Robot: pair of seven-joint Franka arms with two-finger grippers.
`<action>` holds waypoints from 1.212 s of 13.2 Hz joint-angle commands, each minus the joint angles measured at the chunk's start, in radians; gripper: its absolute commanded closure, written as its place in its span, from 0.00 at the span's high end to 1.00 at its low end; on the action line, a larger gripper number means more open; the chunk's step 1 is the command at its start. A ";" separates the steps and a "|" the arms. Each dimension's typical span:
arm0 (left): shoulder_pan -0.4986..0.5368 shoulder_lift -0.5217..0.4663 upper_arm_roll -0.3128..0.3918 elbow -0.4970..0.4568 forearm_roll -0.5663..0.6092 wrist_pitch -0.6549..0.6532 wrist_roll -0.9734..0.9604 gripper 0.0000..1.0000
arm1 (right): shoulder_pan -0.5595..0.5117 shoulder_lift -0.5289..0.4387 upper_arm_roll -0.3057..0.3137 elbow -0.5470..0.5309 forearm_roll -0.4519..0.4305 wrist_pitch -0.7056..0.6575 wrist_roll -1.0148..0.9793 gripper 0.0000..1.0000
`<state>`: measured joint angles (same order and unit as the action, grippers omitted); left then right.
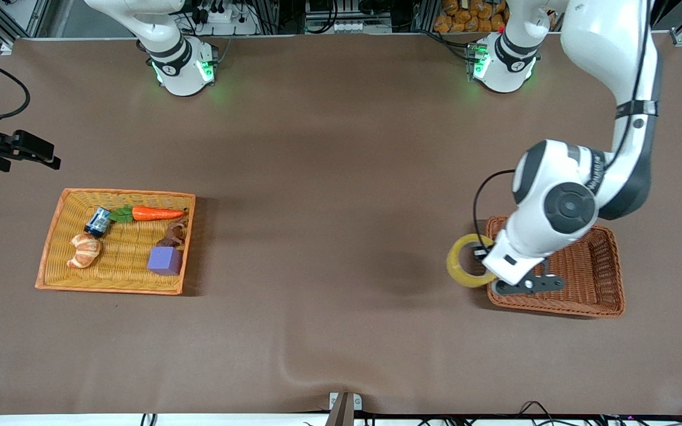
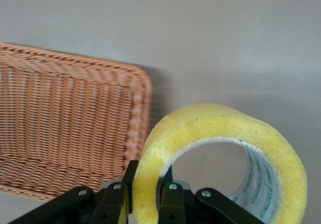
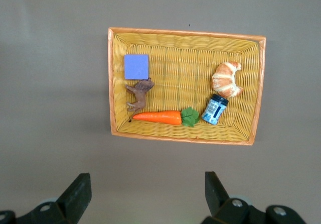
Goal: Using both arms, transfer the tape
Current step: 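Carry the tape over the brown basket and lower it with the left gripper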
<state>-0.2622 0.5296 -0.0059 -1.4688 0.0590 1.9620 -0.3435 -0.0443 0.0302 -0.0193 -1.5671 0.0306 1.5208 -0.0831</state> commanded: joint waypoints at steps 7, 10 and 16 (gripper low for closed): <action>0.245 0.055 -0.017 -0.057 0.021 0.006 0.273 0.31 | -0.014 -0.032 0.025 0.021 -0.008 -0.063 0.051 1.00; 0.281 0.067 -0.017 -0.048 0.022 0.012 0.293 1.00 | -0.008 -0.032 0.022 0.036 -0.008 -0.077 0.052 1.00; 0.268 -0.057 -0.028 0.045 0.035 -0.038 0.305 1.00 | -0.011 -0.029 0.021 0.035 0.000 -0.076 0.051 1.00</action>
<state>0.0066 0.5553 -0.0238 -1.4150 0.0740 1.9660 -0.0542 -0.0444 0.0093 -0.0083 -1.5320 0.0307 1.4547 -0.0475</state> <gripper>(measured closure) 0.000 0.000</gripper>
